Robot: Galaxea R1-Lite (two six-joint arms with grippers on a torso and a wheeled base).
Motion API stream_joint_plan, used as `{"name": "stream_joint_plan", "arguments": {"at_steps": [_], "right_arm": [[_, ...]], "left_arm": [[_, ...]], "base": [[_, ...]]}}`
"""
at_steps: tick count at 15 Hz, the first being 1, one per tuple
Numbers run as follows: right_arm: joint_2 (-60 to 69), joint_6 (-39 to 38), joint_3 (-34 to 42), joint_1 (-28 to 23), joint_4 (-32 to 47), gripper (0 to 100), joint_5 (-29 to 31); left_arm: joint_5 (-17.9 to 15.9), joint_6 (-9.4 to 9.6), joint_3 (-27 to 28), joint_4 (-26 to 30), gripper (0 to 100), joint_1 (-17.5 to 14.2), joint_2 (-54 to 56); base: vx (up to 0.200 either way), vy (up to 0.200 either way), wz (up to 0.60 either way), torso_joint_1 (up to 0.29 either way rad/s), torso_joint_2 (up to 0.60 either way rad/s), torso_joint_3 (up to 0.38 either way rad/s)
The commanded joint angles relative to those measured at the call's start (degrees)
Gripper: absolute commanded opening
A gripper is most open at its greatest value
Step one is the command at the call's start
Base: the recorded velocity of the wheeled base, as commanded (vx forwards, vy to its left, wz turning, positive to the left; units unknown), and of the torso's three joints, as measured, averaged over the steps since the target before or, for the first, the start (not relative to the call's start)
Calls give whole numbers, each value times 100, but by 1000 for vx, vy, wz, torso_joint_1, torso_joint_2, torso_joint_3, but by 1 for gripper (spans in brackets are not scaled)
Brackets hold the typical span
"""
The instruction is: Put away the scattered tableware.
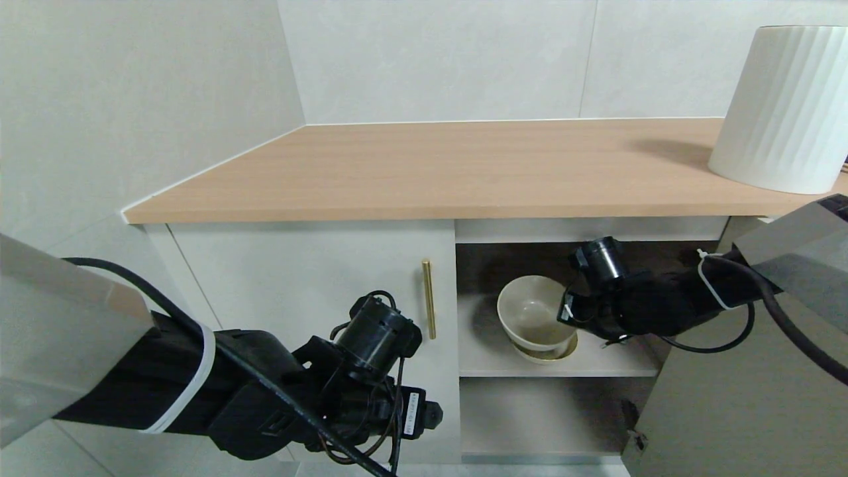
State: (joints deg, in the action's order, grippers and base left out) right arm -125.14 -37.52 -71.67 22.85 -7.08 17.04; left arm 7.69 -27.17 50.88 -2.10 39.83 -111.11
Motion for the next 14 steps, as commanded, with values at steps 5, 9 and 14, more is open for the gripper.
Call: {"name": "stream_joint_plan", "arguments": {"at_steps": [5, 9, 14], "right_arm": [[-556, -53, -339, -263, -4, 0, 62], [-942, -62, -524, -298, -100, 0, 291], [-969, -71, -524, -298, -294, 0, 282]], "left_arm": [[4, -7, 1, -1, 100, -1, 1], [4, -7, 1, -1, 100, -1, 1], [83, -7, 1, -10, 100, -1, 1]], "base": [[0, 0, 0, 0, 0, 0], [0, 0, 0, 0, 0, 0], [0, 0, 0, 0, 0, 0]]}}
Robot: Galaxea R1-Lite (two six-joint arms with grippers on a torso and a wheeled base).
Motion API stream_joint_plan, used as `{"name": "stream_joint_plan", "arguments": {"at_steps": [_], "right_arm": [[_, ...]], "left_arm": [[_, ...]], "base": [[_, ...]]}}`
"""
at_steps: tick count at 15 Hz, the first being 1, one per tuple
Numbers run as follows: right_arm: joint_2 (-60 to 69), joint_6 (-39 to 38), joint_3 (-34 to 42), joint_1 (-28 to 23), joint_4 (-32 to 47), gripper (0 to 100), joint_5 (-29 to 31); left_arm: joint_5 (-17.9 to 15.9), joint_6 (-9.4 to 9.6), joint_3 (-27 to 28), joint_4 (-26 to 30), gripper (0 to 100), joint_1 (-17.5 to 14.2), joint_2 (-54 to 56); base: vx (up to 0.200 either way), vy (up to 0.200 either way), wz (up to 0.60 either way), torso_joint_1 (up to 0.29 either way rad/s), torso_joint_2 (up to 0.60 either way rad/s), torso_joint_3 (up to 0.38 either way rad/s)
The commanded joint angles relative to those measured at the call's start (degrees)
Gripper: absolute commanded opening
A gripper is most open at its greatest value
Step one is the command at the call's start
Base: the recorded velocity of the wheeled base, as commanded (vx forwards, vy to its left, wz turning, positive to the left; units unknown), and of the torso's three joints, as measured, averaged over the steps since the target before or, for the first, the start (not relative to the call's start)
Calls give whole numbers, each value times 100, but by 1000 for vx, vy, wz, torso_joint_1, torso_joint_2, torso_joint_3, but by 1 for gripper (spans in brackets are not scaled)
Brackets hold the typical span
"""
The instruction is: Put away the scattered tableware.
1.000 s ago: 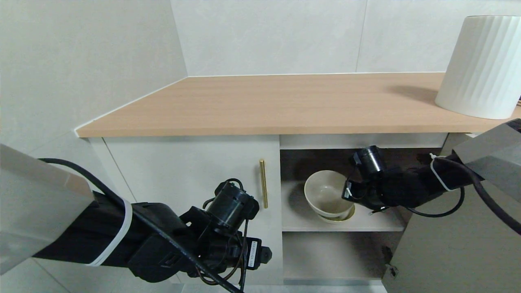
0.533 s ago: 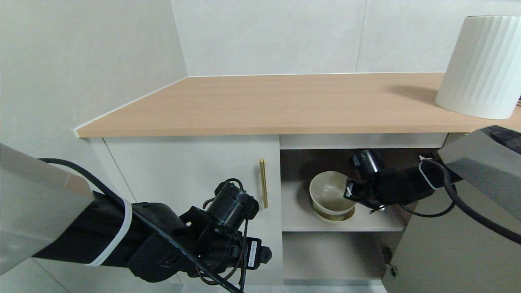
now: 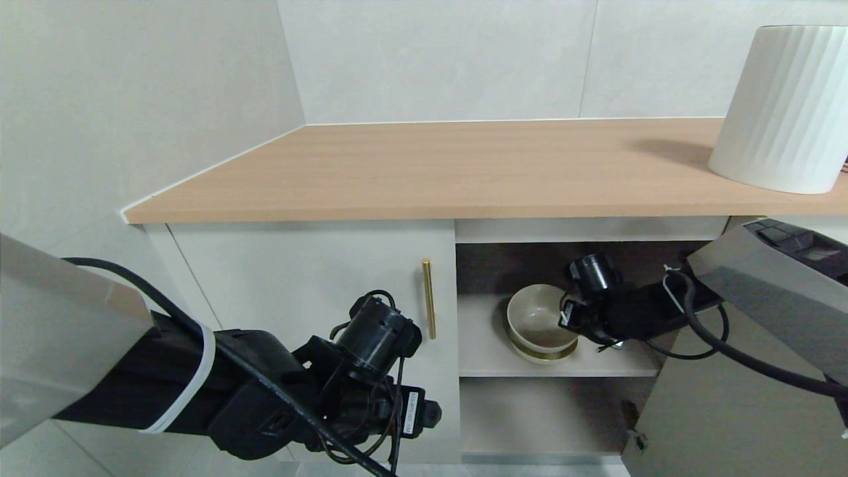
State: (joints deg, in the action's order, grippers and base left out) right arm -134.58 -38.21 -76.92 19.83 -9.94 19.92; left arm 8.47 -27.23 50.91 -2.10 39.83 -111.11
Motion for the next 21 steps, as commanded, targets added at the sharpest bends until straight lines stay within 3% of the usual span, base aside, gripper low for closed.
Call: {"name": "stream_joint_plan", "arguments": {"at_steps": [1, 13, 14, 21], "right_arm": [[-15, -3, 2, 3, -8, 0, -6], [20, 6, 37, 38, 18, 0, -41], [20, 6, 37, 38, 18, 100, -41], [345, 24, 301, 126, 44, 100, -120]], "left_arm": [[5, -1, 7, -1, 100, 8, 1], [5, -1, 7, -1, 100, 8, 1], [14, -1, 7, -1, 100, -1, 1], [40, -1, -20, -1, 100, -19, 124]], "base": [[0, 0, 0, 0, 0, 0], [0, 0, 0, 0, 0, 0], [0, 0, 0, 0, 0, 0], [0, 0, 0, 0, 0, 0]]}}
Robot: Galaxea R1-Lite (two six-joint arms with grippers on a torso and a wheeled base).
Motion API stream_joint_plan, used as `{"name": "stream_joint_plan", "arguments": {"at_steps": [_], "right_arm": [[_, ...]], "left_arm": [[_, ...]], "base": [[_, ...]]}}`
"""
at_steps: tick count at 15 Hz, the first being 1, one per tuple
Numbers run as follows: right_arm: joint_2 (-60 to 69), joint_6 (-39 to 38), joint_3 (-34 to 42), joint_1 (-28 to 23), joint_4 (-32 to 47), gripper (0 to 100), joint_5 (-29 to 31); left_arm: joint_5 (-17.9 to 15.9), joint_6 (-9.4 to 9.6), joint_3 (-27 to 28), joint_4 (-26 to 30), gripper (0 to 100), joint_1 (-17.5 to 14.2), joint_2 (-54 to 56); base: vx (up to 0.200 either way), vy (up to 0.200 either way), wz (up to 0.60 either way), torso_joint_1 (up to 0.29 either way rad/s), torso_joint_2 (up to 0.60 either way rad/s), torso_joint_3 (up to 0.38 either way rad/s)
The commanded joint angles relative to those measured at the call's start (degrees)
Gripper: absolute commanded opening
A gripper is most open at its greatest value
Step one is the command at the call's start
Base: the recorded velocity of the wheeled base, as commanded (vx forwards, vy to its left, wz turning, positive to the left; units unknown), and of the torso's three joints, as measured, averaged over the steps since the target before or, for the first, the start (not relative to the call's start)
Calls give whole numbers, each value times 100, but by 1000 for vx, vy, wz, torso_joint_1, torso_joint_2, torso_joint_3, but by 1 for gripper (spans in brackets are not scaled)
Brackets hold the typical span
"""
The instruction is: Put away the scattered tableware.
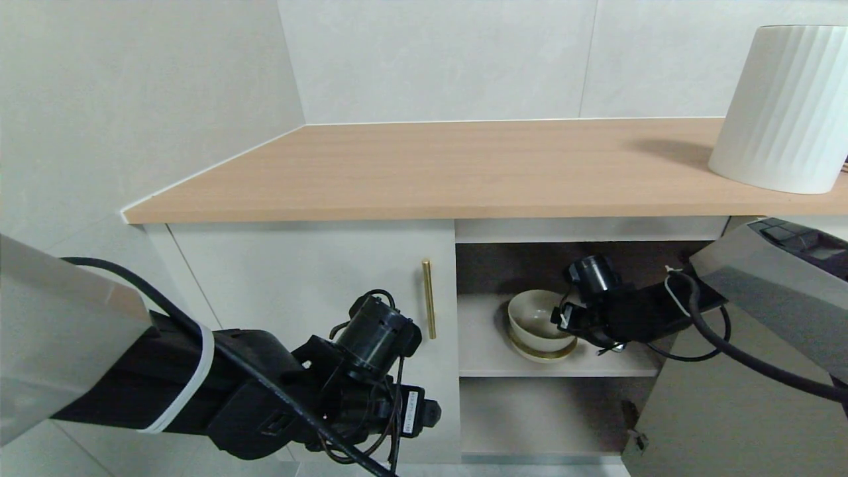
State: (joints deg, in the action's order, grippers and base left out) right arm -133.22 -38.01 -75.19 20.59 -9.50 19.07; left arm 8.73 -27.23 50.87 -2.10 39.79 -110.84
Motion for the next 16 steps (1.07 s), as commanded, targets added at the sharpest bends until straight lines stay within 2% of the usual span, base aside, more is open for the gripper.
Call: {"name": "stream_joint_plan", "arguments": {"at_steps": [1, 3, 5, 6, 8, 10, 12, 14, 16], "right_arm": [[420, 39, 303, 86, 9, 100, -210], [1061, 101, 796, 112, 44, 100, -553], [1764, 294, 1332, 200, 317, 100, -623], [2221, 365, 1718, 226, 422, 100, -746], [2951, 452, 2316, 349, 440, 100, -852], [3742, 734, 2905, 534, 449, 100, -861], [4392, 848, 3283, 754, 484, 100, -878], [5218, 874, 3397, 1079, 1248, 100, -931], [5579, 865, 3388, 1202, 1706, 100, -940]], "left_arm": [[24, -10, -42, -1, 100, -42, 264], [32, 34, -271, -1, 100, -200, 844], [41, 201, -438, 43, 100, -507, 1644], [41, 227, -438, 271, 100, -569, 2136], [41, 210, -570, 614, 100, -569, 2743], [41, 210, -789, 658, 100, -674, 3270], [24, 218, -956, 667, 100, -833, 3631], [6, 227, -1317, 649, 100, -929, 3973], [-3, 218, -1352, 640, 100, -938, 4061]], "base": [[0, 0, 0, 0, 0, 0], [0, 0, 0, 0, 0, 0], [0, 0, 0, 0, 0, 0], [0, 0, 0, 0, 0, 0], [0, 0, 0, 0, 0, 0], [0, 0, 0, 0, 0, 0], [0, 0, 0, 0, 0, 0], [0, 0, 0, 0, 0, 0], [0, 0, 0, 0, 0, 0]]}}
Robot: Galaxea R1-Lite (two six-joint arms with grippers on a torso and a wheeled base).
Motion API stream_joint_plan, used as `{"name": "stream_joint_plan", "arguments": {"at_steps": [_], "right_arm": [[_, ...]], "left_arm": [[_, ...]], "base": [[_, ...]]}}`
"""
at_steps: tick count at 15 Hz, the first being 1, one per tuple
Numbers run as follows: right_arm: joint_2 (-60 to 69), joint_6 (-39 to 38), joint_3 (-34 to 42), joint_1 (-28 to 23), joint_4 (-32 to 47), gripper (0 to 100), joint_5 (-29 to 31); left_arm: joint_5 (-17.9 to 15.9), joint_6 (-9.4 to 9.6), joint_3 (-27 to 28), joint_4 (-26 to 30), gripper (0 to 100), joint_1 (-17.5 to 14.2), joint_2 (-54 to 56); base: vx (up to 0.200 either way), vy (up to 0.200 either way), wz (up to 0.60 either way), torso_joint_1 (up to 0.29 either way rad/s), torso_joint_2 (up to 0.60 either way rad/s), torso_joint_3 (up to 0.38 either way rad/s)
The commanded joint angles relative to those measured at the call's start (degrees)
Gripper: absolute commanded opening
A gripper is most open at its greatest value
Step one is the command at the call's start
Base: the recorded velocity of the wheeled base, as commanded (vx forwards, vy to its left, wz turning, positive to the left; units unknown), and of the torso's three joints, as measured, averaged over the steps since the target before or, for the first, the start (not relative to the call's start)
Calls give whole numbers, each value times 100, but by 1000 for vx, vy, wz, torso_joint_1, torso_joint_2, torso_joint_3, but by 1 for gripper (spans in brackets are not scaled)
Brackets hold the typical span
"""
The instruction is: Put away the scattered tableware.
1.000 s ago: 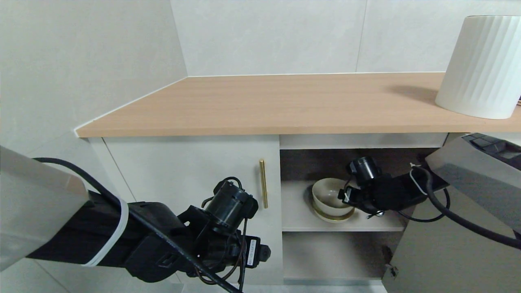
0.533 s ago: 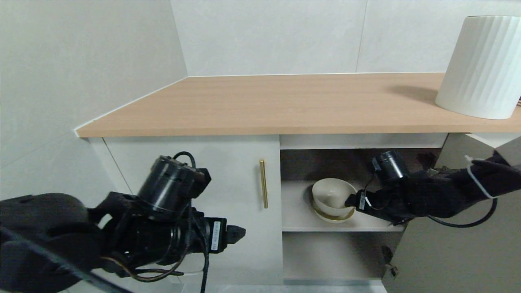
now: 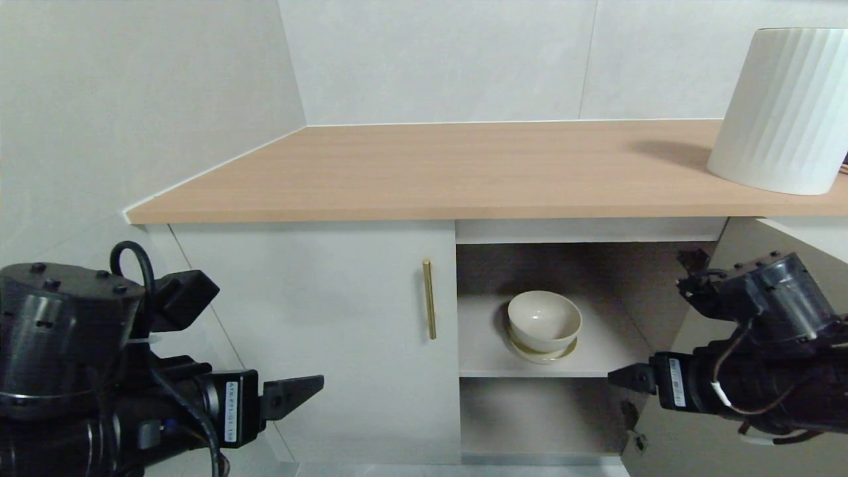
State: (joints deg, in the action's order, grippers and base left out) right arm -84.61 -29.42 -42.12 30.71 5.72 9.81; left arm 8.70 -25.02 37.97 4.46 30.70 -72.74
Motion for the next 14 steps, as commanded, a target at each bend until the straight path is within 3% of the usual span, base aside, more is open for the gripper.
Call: {"name": "stream_joint_plan", "arguments": {"at_steps": [1, 6, 14], "right_arm": [[771, 6, 116, 199, 210, 100, -15], [648, 6, 195, 208, 210, 100, -15], [613, 6, 230, 208, 210, 100, -15]], "left_arm": [[-9, -3, -62, -24, 100, -29, 234], [-9, 5, -36, -24, 100, -29, 146], [-9, 5, 26, -33, 100, -29, -135]], "base": [[0, 0, 0, 0, 0, 0], [0, 0, 0, 0, 0, 0], [-200, 0, 0, 1, 4, 2]]}}
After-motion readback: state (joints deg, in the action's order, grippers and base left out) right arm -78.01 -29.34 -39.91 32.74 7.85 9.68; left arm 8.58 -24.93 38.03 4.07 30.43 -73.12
